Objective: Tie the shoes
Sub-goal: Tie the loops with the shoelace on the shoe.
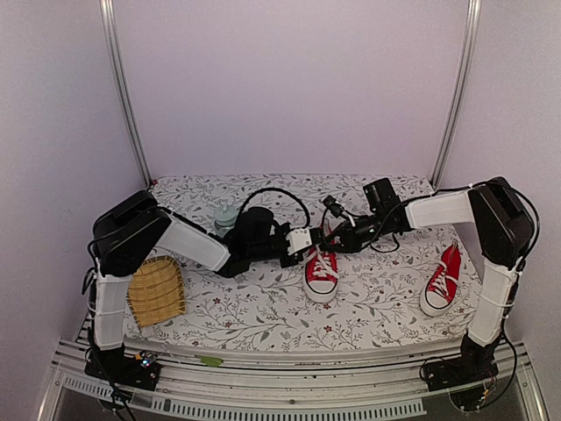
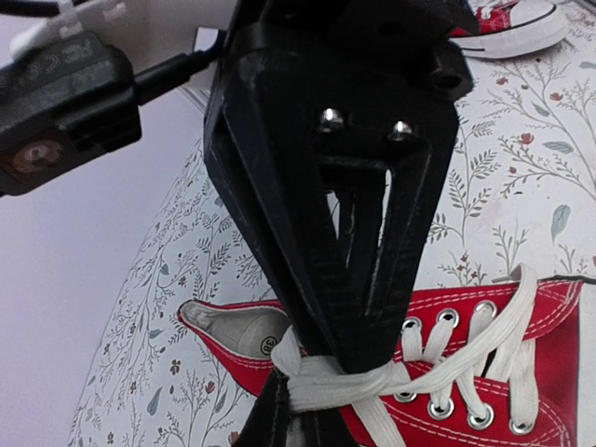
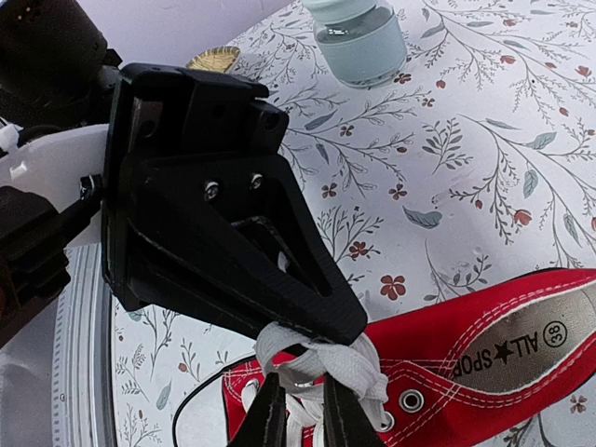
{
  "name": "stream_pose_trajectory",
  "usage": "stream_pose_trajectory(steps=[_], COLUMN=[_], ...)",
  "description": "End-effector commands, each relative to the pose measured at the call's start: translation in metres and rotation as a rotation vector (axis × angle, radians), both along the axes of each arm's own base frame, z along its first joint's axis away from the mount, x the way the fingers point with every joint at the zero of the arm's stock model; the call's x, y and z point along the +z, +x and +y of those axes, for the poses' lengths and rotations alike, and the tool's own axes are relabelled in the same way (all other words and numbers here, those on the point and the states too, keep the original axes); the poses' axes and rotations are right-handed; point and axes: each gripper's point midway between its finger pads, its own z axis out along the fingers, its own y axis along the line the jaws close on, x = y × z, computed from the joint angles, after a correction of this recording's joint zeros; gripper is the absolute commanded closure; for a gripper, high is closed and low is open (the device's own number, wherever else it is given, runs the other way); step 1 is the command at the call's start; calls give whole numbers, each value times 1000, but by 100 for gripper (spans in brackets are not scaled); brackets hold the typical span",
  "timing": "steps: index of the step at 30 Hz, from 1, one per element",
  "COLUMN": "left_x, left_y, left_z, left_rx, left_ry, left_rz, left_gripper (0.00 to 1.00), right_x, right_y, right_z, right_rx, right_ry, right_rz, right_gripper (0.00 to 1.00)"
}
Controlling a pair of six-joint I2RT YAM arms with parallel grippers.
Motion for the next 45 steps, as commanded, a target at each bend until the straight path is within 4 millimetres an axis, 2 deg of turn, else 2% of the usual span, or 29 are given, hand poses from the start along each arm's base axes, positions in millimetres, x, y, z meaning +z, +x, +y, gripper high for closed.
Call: stream_pose_trajectory(steps=[1, 14, 16, 19, 22, 31, 35, 38, 40, 45], left_x=[0, 2, 1, 0, -1, -1, -1, -1, 0, -3], left_y=[-2, -2, -2, -2, -2, 0, 0, 1, 1, 3], left_z=[-3, -4, -4, -4, -3, -3, -3, -3, -3, 2], left_rx=[-16, -18, -19, -18, -18, -12, -8, -6, -4, 13], left_ry=[-19, -22, -22, -20, -16, -17, -19, -19, -19, -1], left_rz=[-4, -8, -7, -7, -10, -12, -14, -15, -16, -23], left_gripper=[95, 95, 95, 95, 95, 95, 95, 95, 95, 95], right_x=[12, -1, 0, 2, 1, -7, -12, -9, -8, 6], right_y=[13, 26, 23, 15, 9, 6, 6, 7, 11, 17], right_z=[9, 10, 12, 13, 16, 19, 17, 16, 14, 7], right_rx=[-16, -91, -83, -55, -28, -11, -21, -30, -50, -80], right_ry=[31, 14, 32, 64, 75, 54, 33, 26, 9, -7], right_rz=[-30, 18, 37, 57, 80, 101, 108, 93, 76, 25], right_gripper=[83, 82, 76, 72, 72, 73, 79, 93, 99, 99])
